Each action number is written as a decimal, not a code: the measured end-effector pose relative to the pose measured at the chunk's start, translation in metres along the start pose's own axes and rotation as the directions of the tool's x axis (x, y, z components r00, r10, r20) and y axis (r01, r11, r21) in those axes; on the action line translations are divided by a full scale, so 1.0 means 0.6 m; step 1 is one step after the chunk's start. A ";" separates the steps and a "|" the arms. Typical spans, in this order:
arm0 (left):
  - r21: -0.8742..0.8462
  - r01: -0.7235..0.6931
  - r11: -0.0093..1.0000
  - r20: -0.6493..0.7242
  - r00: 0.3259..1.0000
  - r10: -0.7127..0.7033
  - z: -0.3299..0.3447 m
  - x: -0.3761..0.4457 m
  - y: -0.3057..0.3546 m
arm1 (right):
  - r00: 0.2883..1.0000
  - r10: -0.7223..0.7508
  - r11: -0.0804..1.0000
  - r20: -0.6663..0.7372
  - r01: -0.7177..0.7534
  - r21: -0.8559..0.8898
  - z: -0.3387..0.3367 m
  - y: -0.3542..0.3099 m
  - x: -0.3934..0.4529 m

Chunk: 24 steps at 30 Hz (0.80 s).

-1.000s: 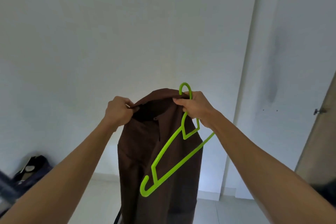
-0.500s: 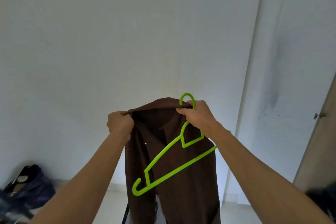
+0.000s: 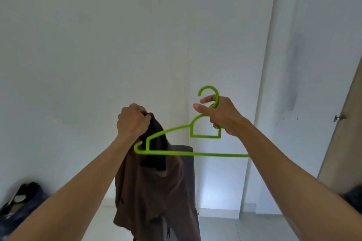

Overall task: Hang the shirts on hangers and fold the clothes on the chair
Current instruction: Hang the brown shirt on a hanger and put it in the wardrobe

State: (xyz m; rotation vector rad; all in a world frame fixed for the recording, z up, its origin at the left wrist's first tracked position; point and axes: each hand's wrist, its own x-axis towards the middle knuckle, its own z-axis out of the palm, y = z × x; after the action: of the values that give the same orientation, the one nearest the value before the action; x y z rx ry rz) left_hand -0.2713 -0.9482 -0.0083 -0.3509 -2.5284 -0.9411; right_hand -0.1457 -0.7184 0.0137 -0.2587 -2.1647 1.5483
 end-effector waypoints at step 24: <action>-0.138 -0.110 0.984 0.192 0.972 0.135 -0.115 -0.004 0.068 | 0.972 -0.216 0.969 -0.092 0.225 0.097 0.186 -0.074 0.017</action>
State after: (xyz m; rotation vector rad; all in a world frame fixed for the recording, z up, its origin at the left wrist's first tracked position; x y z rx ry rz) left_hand -0.2336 -0.9644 0.0608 -0.6640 -2.5952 -1.0679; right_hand -0.2023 -0.8238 0.0289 -0.0421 -1.9666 1.4942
